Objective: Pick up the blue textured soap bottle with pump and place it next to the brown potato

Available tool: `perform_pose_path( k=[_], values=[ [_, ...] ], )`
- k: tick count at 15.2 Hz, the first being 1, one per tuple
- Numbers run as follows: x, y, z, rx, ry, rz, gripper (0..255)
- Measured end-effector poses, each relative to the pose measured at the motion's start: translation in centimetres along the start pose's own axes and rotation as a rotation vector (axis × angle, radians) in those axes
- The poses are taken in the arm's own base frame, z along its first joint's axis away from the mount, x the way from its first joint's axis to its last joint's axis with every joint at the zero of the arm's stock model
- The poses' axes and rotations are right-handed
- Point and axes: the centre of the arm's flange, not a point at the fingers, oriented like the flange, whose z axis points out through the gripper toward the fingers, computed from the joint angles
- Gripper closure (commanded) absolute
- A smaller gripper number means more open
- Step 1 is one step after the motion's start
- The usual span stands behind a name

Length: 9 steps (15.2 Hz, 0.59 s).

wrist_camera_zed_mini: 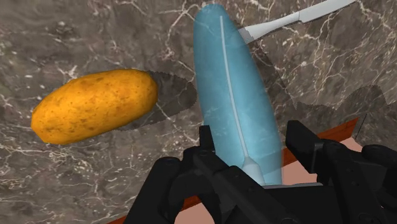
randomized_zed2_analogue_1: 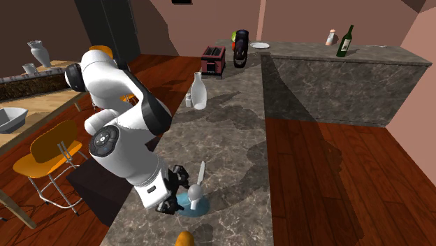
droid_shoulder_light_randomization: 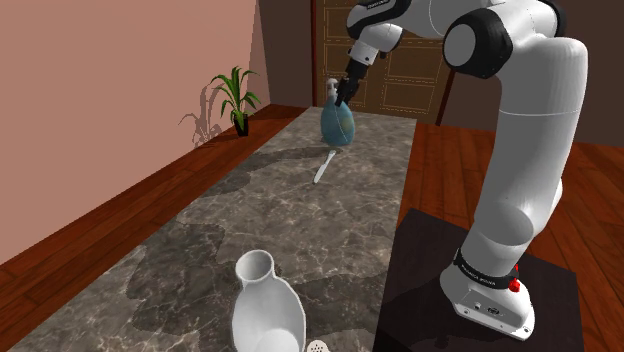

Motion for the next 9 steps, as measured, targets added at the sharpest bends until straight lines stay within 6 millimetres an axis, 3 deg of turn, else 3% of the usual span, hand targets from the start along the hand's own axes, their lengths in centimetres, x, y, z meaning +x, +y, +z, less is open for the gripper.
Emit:
perform_pose_path(
  k=[3, 4, 9],
  values=[
    [0.0, 0.0, 0.05, 0.0, 0.0, 0.0, 255],
    [-0.01, -0.01, 0.05, 0.0, 0.0, 0.0, 0],
    [0.0, -0.02, 0.0, 0.0, 0.001, 0.0, 0]
  ],
)
